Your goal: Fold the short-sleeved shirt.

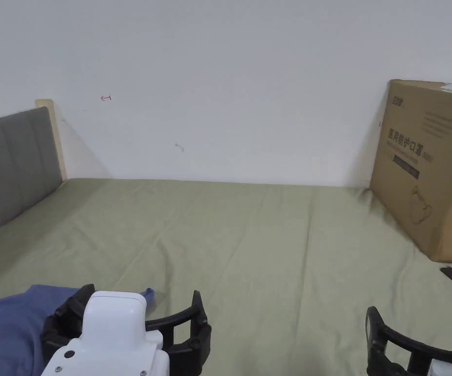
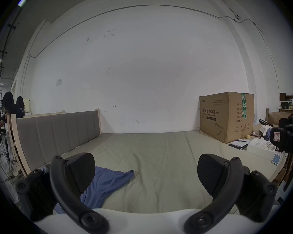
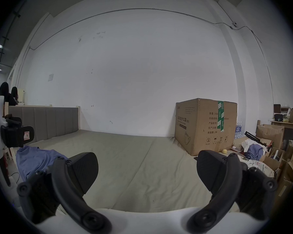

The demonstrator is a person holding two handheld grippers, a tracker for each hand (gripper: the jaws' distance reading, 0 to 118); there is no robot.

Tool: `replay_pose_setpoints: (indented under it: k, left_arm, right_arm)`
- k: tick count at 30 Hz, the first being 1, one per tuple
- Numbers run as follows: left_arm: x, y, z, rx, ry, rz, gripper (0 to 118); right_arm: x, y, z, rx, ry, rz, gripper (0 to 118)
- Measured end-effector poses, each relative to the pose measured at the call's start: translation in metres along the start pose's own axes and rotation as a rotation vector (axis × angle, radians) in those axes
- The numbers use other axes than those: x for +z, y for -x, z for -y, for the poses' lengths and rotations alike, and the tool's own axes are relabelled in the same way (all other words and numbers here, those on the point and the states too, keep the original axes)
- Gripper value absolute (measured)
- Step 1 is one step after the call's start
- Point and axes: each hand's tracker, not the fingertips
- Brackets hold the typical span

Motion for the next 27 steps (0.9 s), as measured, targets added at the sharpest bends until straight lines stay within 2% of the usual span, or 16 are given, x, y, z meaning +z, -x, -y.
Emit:
replay_pose_setpoints:
  k: [3,5,6,7,8,9,14,20,23,27]
  left_arm:
    - [0.001,0.000,0.000,-0.003,0.002,-0.001,117]
    - [0.002,0.000,0.000,-0.006,0.000,-0.003,110]
    - [0.002,0.000,0.000,-0.015,-0.006,-0.006,88]
    - [0.002,0.000,0.000,-0.026,-0.011,-0.015,60]
    - [0.001,0.000,0.002,-0.043,-0.007,-0.031,28]
    - [-0.001,0.000,0.003,-0.057,0.005,-0.052,0]
    - [-0.005,0.006,0.004,-0.005,0.047,-0.031,0]
    - [0.005,0.023,-0.002,-0.034,0.037,-0.065,0]
    - [0.026,0.060,-0.009,-0.061,0.023,-0.175,0]
    - [0.065,0.126,-0.015,-0.068,0.015,-0.414,0]
  right_arm:
    - [0.000,0.000,0.000,0.000,0.001,-0.001,113]
    - [0.000,0.000,0.000,-0.004,0.005,-0.001,106]
    - [0.001,0.000,0.000,-0.008,0.004,0.000,89]
    - [0.001,0.000,0.000,-0.009,0.004,0.005,64]
    - [0.001,0.000,0.000,-0.007,0.008,0.013,35]
    - [-0.001,0.000,0.000,-0.001,0.023,0.022,1]
    - [-0.002,-0.004,0.000,-0.009,0.047,0.019,0]
    - [-0.012,0.005,-0.003,-0.026,0.048,0.012,0]
    - [-0.034,0.035,-0.006,-0.036,0.059,-0.075,0]
    - [-0.056,0.104,-0.012,-0.078,0.059,-0.288,0]
